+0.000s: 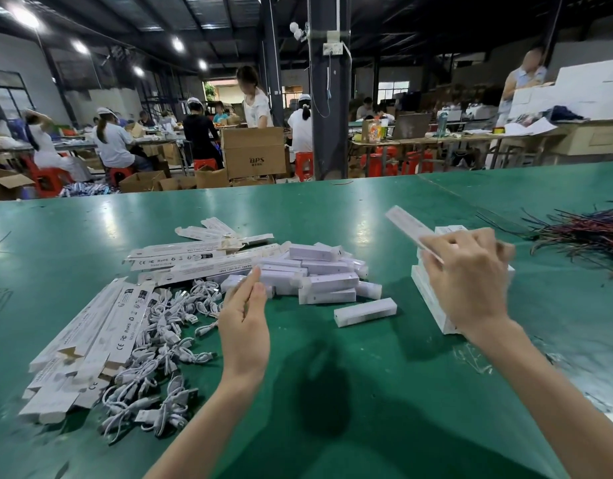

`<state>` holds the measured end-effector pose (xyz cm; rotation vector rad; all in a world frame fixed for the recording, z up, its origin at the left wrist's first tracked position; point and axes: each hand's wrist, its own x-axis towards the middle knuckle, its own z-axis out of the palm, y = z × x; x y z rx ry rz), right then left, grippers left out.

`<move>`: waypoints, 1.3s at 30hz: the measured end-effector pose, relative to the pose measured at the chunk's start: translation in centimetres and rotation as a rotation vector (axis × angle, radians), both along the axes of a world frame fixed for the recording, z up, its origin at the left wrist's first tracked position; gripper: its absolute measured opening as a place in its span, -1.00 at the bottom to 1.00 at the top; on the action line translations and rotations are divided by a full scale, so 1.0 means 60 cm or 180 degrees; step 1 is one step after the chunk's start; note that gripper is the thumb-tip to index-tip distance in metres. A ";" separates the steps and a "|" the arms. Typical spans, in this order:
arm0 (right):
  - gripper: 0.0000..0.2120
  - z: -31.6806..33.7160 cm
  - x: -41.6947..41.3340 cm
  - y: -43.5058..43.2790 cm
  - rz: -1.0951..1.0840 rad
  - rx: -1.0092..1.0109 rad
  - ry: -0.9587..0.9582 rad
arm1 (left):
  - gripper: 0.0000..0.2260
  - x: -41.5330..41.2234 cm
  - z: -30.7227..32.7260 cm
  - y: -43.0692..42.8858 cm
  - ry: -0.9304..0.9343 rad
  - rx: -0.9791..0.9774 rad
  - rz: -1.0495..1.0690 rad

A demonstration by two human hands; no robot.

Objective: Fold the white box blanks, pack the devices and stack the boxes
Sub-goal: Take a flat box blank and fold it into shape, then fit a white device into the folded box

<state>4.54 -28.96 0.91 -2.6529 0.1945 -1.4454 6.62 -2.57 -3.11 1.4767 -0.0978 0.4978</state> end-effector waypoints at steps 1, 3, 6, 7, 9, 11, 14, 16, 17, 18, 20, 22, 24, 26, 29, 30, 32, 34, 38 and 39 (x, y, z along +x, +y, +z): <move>-0.88 -0.002 0.004 -0.014 -0.0273 -0.0024 0.0067 | -0.71 -0.001 0.000 -0.002 0.0002 0.0065 0.0002; -0.90 -0.011 0.009 -0.029 -0.0573 -0.0026 0.0254 | -0.72 -0.006 -0.002 -0.006 0.0023 0.0209 -0.0001; -0.88 -0.024 0.014 -0.033 -0.0819 -0.0094 0.0453 | -0.71 -0.010 -0.001 -0.011 -0.0060 0.0479 0.0092; -0.88 -0.027 0.015 -0.031 -0.0882 -0.0092 0.0510 | -0.71 -0.011 0.000 -0.010 -0.0118 0.0576 0.0128; -0.87 -0.031 0.017 -0.028 -0.0990 -0.0067 0.0628 | -0.72 -0.012 -0.001 -0.008 -0.0199 0.0808 0.0164; -0.87 -0.032 0.018 -0.025 -0.1086 -0.0029 0.0719 | -0.71 -0.011 -0.005 -0.005 -0.0239 0.1128 0.0228; -0.93 -0.030 0.018 -0.021 -0.1108 0.0095 0.0739 | -0.70 -0.009 -0.012 -0.003 -0.0328 0.1554 0.0340; -0.90 -0.030 0.020 -0.021 -0.1116 0.0132 0.0700 | -0.70 -0.007 -0.015 -0.001 -0.0377 0.1719 0.0335; -0.84 -0.030 0.021 -0.022 -0.1111 0.0130 0.0697 | -0.71 -0.006 -0.017 0.000 -0.0397 0.1788 0.0344; -0.80 -0.030 0.022 -0.023 -0.1096 0.0123 0.0686 | -0.72 -0.005 -0.019 0.000 -0.0416 0.1855 0.0366; -0.81 -0.031 0.022 -0.026 -0.1061 0.0103 0.0692 | -0.73 -0.002 -0.021 0.000 -0.0453 0.2008 0.0442; -0.84 -0.033 0.024 -0.029 -0.1024 0.0117 0.0705 | -0.74 0.001 -0.022 0.003 -0.0460 0.2256 0.0528; -0.87 -0.035 0.026 -0.030 -0.0969 0.0133 0.0672 | -0.75 0.008 -0.021 0.012 -0.0326 0.2628 0.0611; -0.91 -0.040 0.027 -0.029 -0.0906 0.0127 0.0560 | -0.73 0.023 -0.019 0.033 0.0003 0.3260 0.0866; -0.93 -0.047 0.026 -0.024 -0.0712 0.0077 0.0284 | -0.70 0.047 -0.003 0.088 0.0952 0.4331 0.1538; -0.94 -0.049 0.024 -0.019 -0.0615 0.0030 0.0217 | -0.70 0.054 0.004 0.111 0.1364 0.4494 0.1719; -0.92 -0.052 0.024 -0.004 -0.0443 -0.0058 0.0149 | -0.64 0.063 0.013 0.161 0.2088 0.4584 0.2021; -0.91 -0.054 0.022 0.015 -0.0268 -0.0119 0.0108 | -0.58 0.071 0.012 0.206 0.2540 0.4495 0.2205; -0.90 -0.062 0.014 0.046 0.0116 -0.0229 0.0122 | -0.55 0.081 0.002 0.247 0.2786 0.4177 0.2213; -0.90 -0.064 0.011 0.052 0.0185 -0.0257 0.0130 | -0.56 0.081 0.001 0.248 0.2771 0.4155 0.2205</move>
